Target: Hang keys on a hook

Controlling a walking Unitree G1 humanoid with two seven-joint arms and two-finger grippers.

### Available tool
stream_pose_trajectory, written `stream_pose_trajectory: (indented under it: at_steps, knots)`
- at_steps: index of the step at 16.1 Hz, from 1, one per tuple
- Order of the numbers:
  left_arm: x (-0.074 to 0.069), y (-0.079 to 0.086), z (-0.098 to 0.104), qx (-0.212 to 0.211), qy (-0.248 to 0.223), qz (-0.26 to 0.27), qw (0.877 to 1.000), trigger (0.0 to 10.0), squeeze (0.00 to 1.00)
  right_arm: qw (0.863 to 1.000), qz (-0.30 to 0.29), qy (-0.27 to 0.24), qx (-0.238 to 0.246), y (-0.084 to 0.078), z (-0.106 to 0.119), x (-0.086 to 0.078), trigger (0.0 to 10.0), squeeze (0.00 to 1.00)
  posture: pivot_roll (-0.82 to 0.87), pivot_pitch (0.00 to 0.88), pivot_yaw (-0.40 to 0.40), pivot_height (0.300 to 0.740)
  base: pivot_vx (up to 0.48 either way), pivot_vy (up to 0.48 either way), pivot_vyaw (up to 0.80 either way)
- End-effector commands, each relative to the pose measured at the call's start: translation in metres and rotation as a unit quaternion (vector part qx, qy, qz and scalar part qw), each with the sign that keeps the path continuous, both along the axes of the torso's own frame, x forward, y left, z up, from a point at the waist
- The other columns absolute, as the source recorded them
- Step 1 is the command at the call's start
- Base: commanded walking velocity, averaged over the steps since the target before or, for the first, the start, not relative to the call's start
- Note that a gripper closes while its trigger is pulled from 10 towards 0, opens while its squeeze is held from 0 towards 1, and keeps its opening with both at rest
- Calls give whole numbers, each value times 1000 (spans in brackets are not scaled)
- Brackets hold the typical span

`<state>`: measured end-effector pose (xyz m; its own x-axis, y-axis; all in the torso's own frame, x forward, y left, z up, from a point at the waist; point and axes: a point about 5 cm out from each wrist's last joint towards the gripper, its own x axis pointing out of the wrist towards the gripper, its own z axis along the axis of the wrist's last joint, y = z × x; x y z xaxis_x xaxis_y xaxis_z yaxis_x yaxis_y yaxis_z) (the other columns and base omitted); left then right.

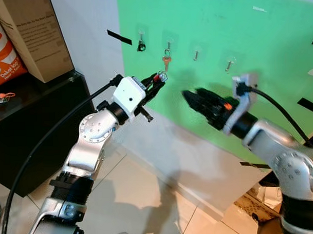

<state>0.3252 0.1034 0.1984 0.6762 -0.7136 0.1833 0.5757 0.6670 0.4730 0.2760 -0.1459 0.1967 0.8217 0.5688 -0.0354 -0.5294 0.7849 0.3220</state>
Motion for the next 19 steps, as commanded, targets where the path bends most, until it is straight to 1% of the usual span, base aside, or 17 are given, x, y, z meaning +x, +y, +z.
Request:
stream_pose_trajectory:
  at_steps: [1,3,4,6,7,8,9,10,11,12,13,14,15,16,17,18,19]
  knots:
    - [7,-7,3,13,5,-14,1000,0,0,999,-47,-6,-22,-12,0,-3,10000,1000,-111,0,-34,740,0,0,0]
    - [13,-15,3,16,13,-22,1000,0,0,997,-68,-4,-33,-17,-3,-9,10000,1000,-130,0,-23,740,0,0,0]
    - [20,-22,5,14,19,-28,999,0,0,996,-76,-5,-38,-16,-4,-14,10000,0,-144,0,-17,740,0,0,0]
    - [34,-31,9,10,28,-23,999,0,0,994,-97,-6,-49,-14,-7,-20,10000,0,-161,0,-8,740,0,0,0]
    - [37,-33,10,10,29,-21,999,0,0,993,-105,-8,-53,-13,-7,-20,10000,0,-164,0,-6,740,0,0,0]
    - [40,-37,13,1,31,-16,999,0,0,989,-129,-19,-72,-11,-8,-20,10000,0,-176,0,9,740,0,0,0]
    - [40,-38,12,-4,33,-15,999,0,0,987,-138,-21,-78,-10,-8,-21,10000,0,-174,0,13,740,0,0,0]
    - [39,-37,8,-14,35,-5,999,0,0,980,-160,-31,-111,-10,-12,-23,10000,0,-170,0,17,740,0,0,0]
    - [32,-32,-1,-11,28,3,1000,0,0,976,-183,-24,-112,-10,-22,-27,10000,0,-162,0,28,740,0,0,0]
    - [17,-25,-10,-9,23,13,1000,0,0,973,-205,-7,-106,-12,-35,-33,10000,0,-152,0,33,740,0,0,0]
    - [5,-19,-15,-12,19,21,1000,0,0,971,-215,1,-104,-11,-43,-37,10000,0,-143,0,34,740,0,0,0]
    - [-4,-12,-18,-22,15,36,999,2745,0,969,-223,7,-105,-11,-48,-40,10000,0,-137,0,36,740,0,0,0]
    - [-10,-7,-19,-32,11,50,998,9922,0,967,-230,12,-109,-11,-51,-41,10000,0,-136,0,40,740,0,0,0]
    - [-24,4,-27,-39,37,80,995,10000,0,960,-258,21,-111,-16,-57,-43,10000,0,-129,0,39,740,0,0,0]
    - [-34,9,-29,-38,40,90,994,10000,0,952,-285,24,-113,-23,-61,-44,10000,0,-119,0,39,740,0,0,0]
    - [-38,12,-30,-43,41,98,993,10000,0,950,-292,28,-110,-25,-64,-44,10000,0,-112,0,42,740,0,0,0]
    - [-40,17,-33,-47,48,116,991,10000,0,949,-296,33,-107,-27,-69,-45,10000,0,-114,0,48,740,0,0,-800]
